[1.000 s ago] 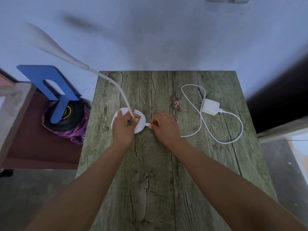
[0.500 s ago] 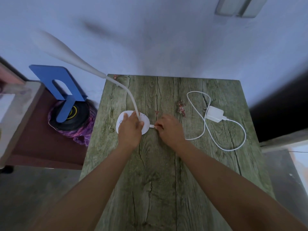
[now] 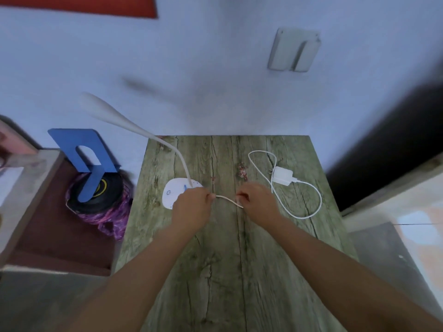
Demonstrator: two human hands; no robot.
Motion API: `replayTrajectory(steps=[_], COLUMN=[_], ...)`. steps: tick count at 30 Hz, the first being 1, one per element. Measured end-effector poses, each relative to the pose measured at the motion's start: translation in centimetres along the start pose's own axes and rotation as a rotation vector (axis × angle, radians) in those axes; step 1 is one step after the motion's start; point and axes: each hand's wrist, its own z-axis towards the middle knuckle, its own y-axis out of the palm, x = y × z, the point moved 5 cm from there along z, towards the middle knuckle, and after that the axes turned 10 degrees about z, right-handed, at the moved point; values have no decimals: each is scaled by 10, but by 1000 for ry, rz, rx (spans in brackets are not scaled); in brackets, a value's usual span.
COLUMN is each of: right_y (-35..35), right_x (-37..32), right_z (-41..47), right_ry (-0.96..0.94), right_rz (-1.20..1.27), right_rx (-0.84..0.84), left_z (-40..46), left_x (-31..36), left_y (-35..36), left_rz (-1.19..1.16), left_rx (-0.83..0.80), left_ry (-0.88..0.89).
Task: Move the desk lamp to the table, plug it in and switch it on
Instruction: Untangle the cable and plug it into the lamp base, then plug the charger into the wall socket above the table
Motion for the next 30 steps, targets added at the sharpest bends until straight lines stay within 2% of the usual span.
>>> replayTrajectory(steps=[5,11,17,23,26,30], right_y=[-40,-83,-75,-62,-81,-131], right_x=[32,99,142,154,155,149], right_z=[-6,4,35,61,62,59], right_ry=[93,255,262,256,296,469], right_rz=[-54,-116,-308,-333,-133,382], right_rx=[86,179,38,-101,-90,104], left_z=[17,48,77,92,97,108], left_x=[55,101,116,119,120,131], left_y=[3,27,50,60,57,45], left_rz=[-136,-112,-89,-137,-185,-261], left_rx=[-36,-85,-115,-112,-110,-86], left_ry=[74,137,90,44,31,39])
